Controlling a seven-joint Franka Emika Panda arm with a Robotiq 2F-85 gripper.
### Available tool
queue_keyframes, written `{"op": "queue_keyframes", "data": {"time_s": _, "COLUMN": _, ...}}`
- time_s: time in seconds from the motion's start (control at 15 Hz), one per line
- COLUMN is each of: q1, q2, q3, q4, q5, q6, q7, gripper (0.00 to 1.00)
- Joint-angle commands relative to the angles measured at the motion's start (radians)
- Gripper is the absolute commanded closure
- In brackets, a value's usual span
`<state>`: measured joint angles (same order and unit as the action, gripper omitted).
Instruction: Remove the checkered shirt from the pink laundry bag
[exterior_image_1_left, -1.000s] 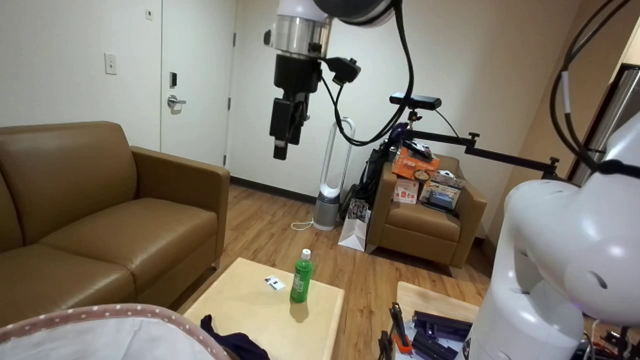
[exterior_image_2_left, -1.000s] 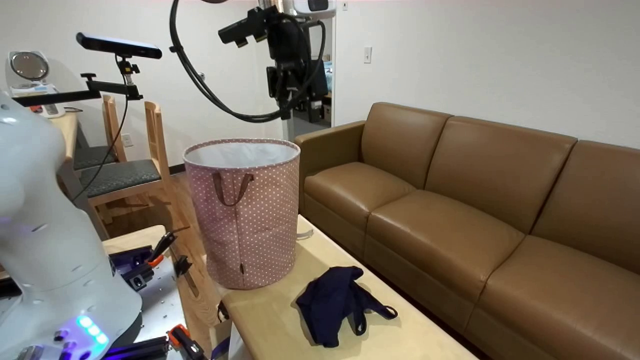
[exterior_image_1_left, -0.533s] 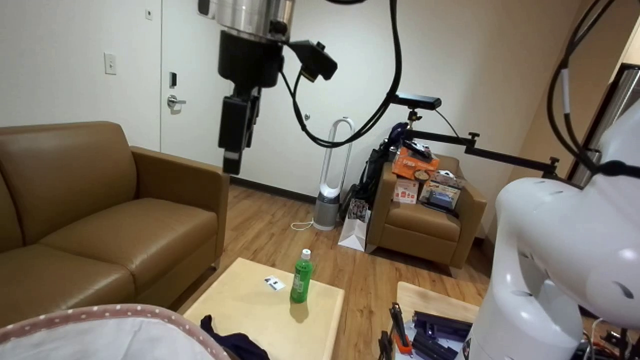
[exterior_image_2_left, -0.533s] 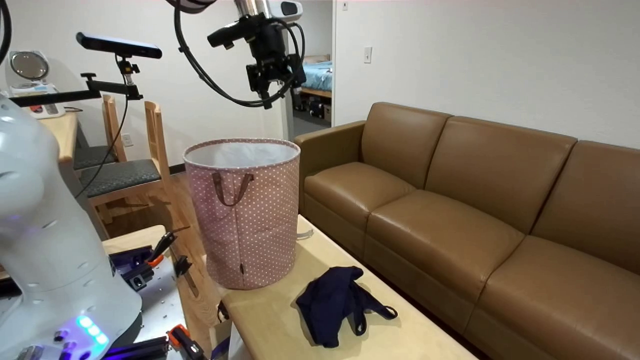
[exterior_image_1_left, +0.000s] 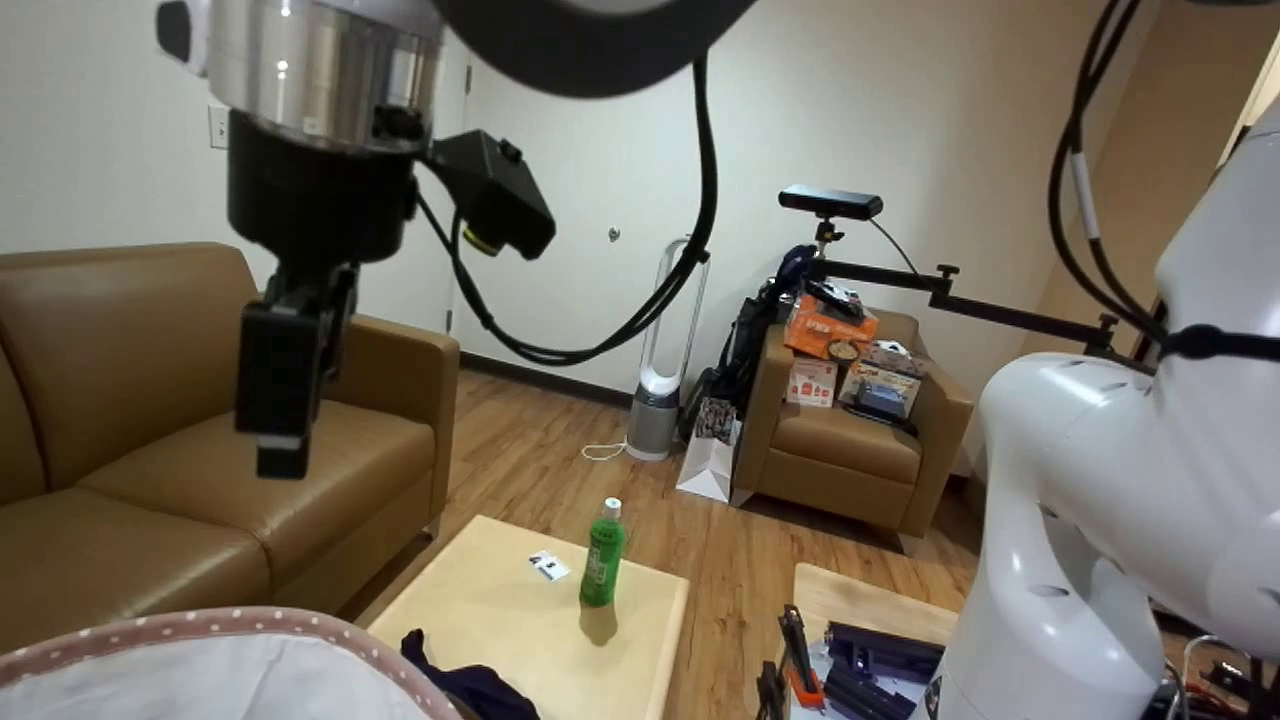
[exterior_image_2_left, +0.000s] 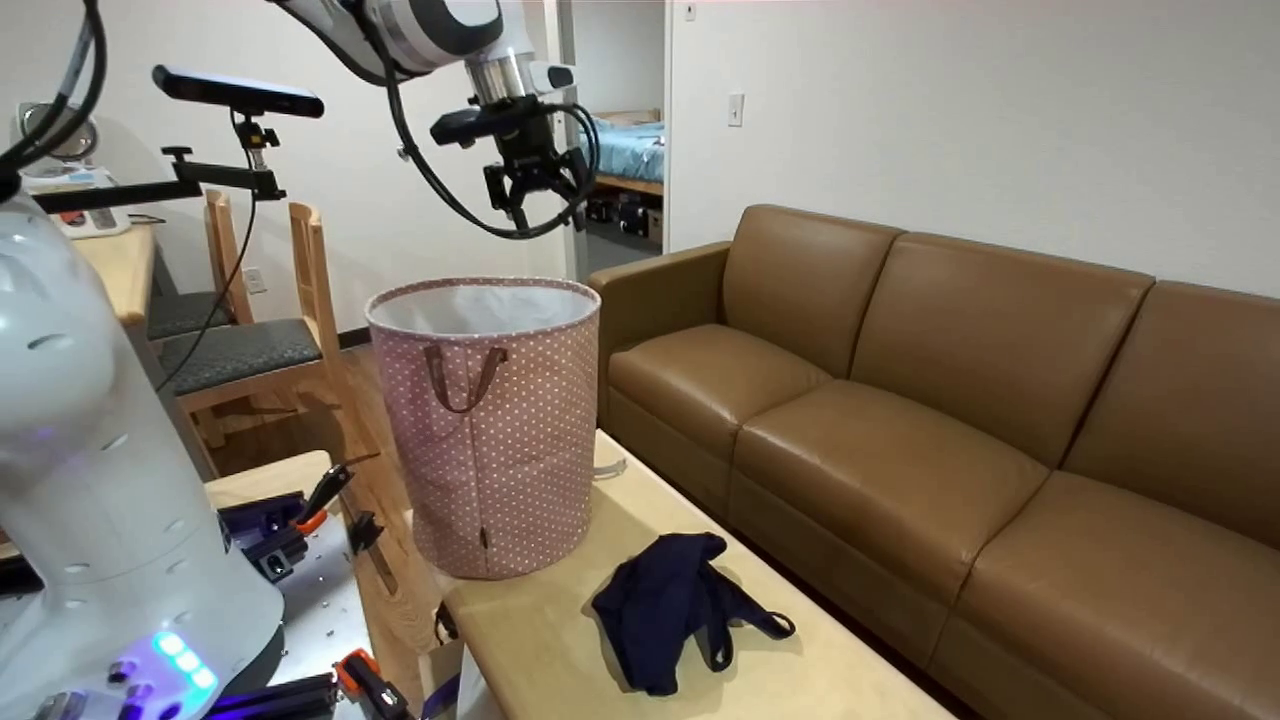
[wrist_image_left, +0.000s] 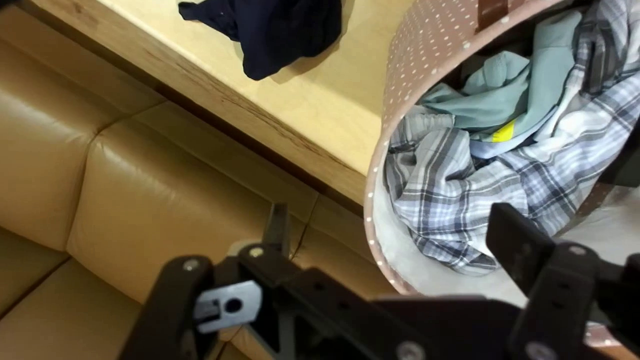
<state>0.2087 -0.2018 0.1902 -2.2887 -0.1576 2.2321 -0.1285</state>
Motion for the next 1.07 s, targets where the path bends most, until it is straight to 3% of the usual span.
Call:
{"op": "queue_keyframes", "data": {"time_s": 0.0, "q1": 0.026, "q2": 0.137, "q3": 0.018, "q4": 0.049, "q5": 0.029, "q6": 0.07, "q7": -0.053, "gripper": 0.0}}
{"op": "queue_keyframes", "data": {"time_s": 0.2, "q1": 0.049, "q2": 0.242, "q3": 0.042, "q4": 0.063, "q5": 0.03, "q6": 0.148, "q7": -0.086, "gripper": 0.0}}
{"op": "queue_keyframes", "data": {"time_s": 0.27, "q1": 0.041, "q2": 0.182, "q3": 0.038, "q4": 0.037, "q5": 0.017, "q6": 0.109, "q7": -0.039, "gripper": 0.0}}
{"op": "queue_keyframes", "data": {"time_s": 0.67, "q1": 0.048, "q2": 0.2, "q3": 0.044, "q4": 0.028, "q5": 0.042, "q6": 0.16, "q7": -0.037, "gripper": 0.0}}
{"op": "queue_keyframes", "data": {"time_s": 0.93, "q1": 0.079, "q2": 0.311, "q3": 0.081, "q4": 0.091, "q5": 0.091, "q6": 0.254, "q7": -0.059, "gripper": 0.0}}
{"op": "queue_keyframes", "data": {"time_s": 1.0, "q1": 0.091, "q2": 0.354, "q3": 0.092, "q4": 0.118, "q5": 0.054, "q6": 0.269, "q7": -0.042, "gripper": 0.0}}
